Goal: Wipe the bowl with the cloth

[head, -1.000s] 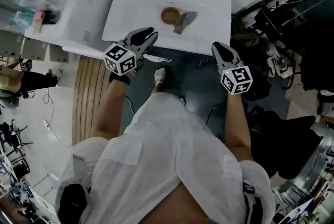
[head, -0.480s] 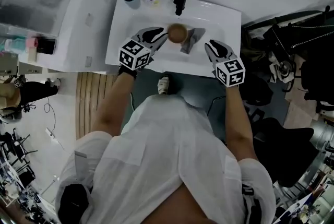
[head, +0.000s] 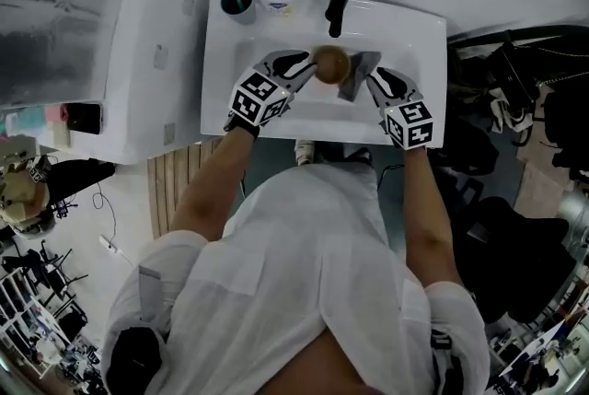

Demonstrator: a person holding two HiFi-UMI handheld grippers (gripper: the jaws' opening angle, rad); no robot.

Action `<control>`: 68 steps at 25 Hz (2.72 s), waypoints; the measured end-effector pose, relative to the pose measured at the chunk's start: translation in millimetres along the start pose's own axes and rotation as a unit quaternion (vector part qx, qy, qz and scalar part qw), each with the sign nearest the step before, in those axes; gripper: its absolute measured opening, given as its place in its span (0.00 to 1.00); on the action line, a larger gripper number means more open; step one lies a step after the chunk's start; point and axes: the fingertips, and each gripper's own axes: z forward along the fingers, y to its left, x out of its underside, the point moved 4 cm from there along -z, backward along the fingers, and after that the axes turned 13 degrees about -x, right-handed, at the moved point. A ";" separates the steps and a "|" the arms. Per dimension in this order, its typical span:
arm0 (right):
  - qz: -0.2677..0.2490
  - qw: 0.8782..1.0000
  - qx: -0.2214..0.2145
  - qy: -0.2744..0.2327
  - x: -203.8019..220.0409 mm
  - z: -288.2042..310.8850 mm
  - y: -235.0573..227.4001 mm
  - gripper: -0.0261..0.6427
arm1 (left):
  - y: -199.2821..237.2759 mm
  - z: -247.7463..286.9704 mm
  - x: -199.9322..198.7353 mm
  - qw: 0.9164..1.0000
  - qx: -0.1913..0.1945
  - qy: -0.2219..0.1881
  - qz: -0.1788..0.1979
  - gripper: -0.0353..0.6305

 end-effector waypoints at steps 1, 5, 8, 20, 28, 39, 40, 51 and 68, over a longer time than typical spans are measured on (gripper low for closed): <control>0.001 1.000 0.000 0.007 3.6 4.7 -1.0 0.23 | 2.0 3.2 4.9 1.000 0.000 0.009 0.003 0.22; 0.009 0.999 0.001 0.039 21.3 24.0 -10.2 0.28 | 13.5 23.0 35.2 0.998 -0.013 0.063 0.003 0.22; 0.013 0.997 -0.001 0.072 36.9 37.8 -18.1 0.29 | 19.7 41.1 60.2 0.994 -0.027 0.106 -0.008 0.24; 0.043 0.992 -0.019 0.117 76.2 60.7 -47.7 0.29 | 33.9 117.8 135.6 0.963 -0.080 0.254 -0.027 0.27; 0.064 0.987 -0.024 0.143 94.1 67.9 -71.2 0.30 | 29.0 145.9 151.4 0.953 -0.083 0.289 -0.038 0.27; 0.085 0.974 -0.018 0.208 117.7 103.8 -89.1 0.34 | 38.9 133.3 139.7 0.947 -0.128 0.291 -0.056 0.08; 0.089 0.972 -0.018 0.214 120.8 108.6 -89.3 0.35 | 42.3 127.8 136.8 0.945 -0.138 0.292 -0.058 0.08; 0.034 0.957 0.007 0.288 135.6 130.0 -92.7 0.11 | 58.8 77.7 99.0 0.935 -0.183 0.286 -0.098 0.08; 0.020 0.993 -0.096 0.059 -52.8 81.4 48.9 0.10 | 56.7 45.2 44.1 0.931 -0.225 0.255 -0.128 0.08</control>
